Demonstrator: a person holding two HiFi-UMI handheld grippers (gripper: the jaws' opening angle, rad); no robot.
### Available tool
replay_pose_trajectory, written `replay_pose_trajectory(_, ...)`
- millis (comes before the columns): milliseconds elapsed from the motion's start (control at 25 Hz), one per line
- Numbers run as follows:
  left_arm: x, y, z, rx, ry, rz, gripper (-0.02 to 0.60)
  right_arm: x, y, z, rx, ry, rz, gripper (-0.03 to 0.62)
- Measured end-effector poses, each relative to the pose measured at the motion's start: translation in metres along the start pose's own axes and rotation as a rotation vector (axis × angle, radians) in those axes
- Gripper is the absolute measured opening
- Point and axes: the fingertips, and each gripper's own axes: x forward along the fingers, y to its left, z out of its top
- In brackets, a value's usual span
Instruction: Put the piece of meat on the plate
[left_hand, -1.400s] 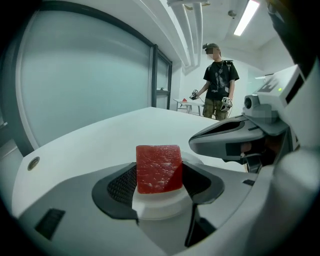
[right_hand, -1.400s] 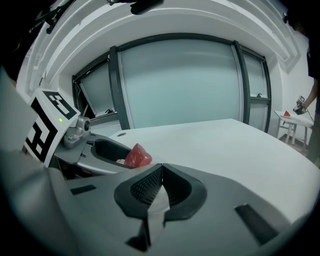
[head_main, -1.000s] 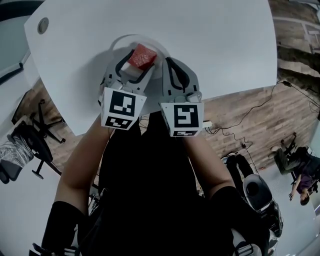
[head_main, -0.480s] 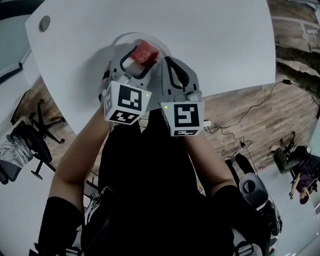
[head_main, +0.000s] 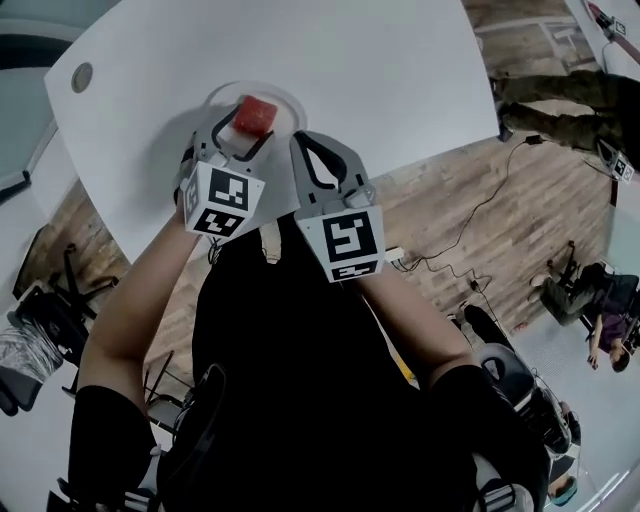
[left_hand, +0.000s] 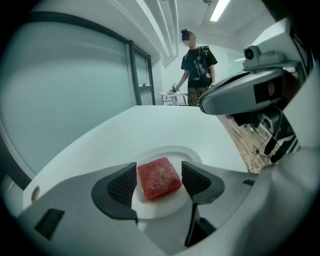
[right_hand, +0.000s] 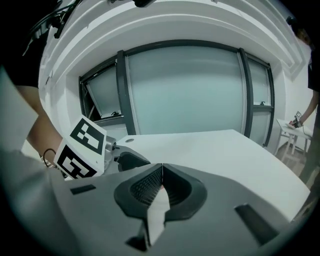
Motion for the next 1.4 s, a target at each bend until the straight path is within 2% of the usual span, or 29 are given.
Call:
replay_pose_trajectory(240,-0.04,-0.005,0.026,0.001,-0.157,0.025,0.279,-0.019,0.017,0.016,0.024,-0.029,-0.02,0.005)
replay_pose_trajectory(280,-0.046,-0.005,0.032,-0.006,-0.185,0.034,0.261,-0.02,0.019,0.019,0.025,-0.037,-0.025,0.004)
replay_pose_trajectory(360,-0.063,-0.001,0.044,-0.021,-0.242,0.071,0.17,-0.023,0.025,0.028,0.023,-0.062,-0.038,0.003)
replay_pose_trajectory(400,-0.073,0.002,0.05,-0.036,-0.273,0.089,0.15,-0.025,0.028,0.034,0.021,-0.08,-0.044,0.003)
replay_pose_trajectory(480,-0.096,0.009,0.061,-0.088,-0.34,0.126,0.109,-0.033,0.036,0.049,0.01,-0.122,-0.058,0.003)
replay_pose_trajectory(560,-0.123,0.017,0.069,-0.148,-0.4,0.167,0.039,-0.042,0.044,0.062,-0.02,-0.158,-0.074,0.003)
replay_pose_trajectory(640,-0.15,0.026,0.074,-0.205,-0.454,0.188,0.003,-0.049,0.054,0.074,-0.044,-0.193,-0.085,0.003)
replay_pose_trajectory(760,-0.188,0.035,0.084,-0.243,-0.53,0.195,0.003,-0.056,0.073,0.091,-0.048,-0.244,-0.087,0.003)
replay_pose_trajectory(880,-0.215,0.037,0.089,-0.257,-0.567,0.188,0.003,-0.063,0.092,0.101,-0.053,-0.279,-0.085,0.003)
replay_pose_trajectory(1120,-0.257,0.038,0.094,-0.219,-0.629,0.196,0.003,-0.075,0.123,0.13,-0.108,-0.351,-0.106,0.003)
replay_pose_trajectory(1400,-0.285,0.057,0.081,-0.226,-0.667,0.229,0.003,-0.08,0.147,0.15,-0.117,-0.404,-0.13,0.003)
